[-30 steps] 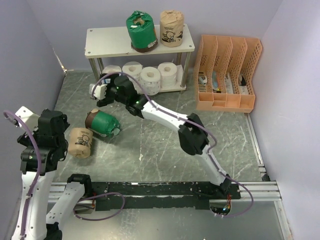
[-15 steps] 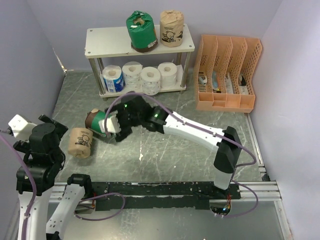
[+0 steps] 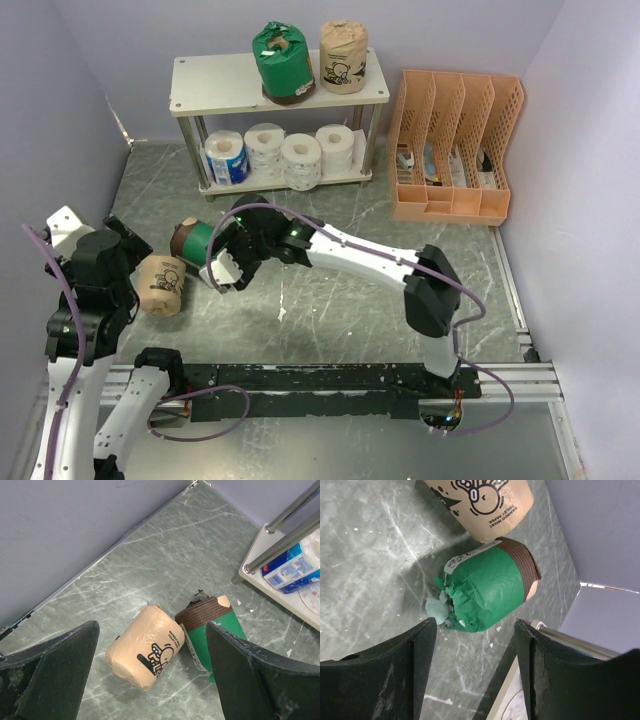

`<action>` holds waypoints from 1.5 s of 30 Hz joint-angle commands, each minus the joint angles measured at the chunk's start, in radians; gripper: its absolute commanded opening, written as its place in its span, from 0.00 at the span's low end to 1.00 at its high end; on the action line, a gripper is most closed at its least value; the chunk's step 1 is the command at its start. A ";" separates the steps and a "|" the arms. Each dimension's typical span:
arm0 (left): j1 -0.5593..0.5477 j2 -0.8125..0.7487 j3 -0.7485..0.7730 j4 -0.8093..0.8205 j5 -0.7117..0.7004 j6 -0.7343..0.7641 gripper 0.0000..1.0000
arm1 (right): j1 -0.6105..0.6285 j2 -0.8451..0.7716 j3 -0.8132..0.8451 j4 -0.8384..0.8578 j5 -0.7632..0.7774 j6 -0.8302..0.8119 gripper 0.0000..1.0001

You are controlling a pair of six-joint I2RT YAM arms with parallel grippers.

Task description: Place and organize the paper towels onto the shelf

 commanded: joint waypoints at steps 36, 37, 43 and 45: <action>-0.005 -0.035 -0.020 0.052 0.013 0.032 1.00 | -0.069 0.440 0.325 0.032 -0.034 -0.237 0.64; -0.005 -0.035 -0.020 0.053 0.015 0.033 1.00 | -0.069 0.443 0.324 0.037 -0.035 -0.237 0.64; -0.005 -0.029 -0.023 0.058 0.017 0.039 1.00 | -0.070 0.460 0.317 0.079 -0.046 -0.246 0.60; -0.005 -0.026 -0.023 0.059 0.017 0.038 0.99 | -0.069 0.472 0.322 0.083 -0.049 -0.248 0.51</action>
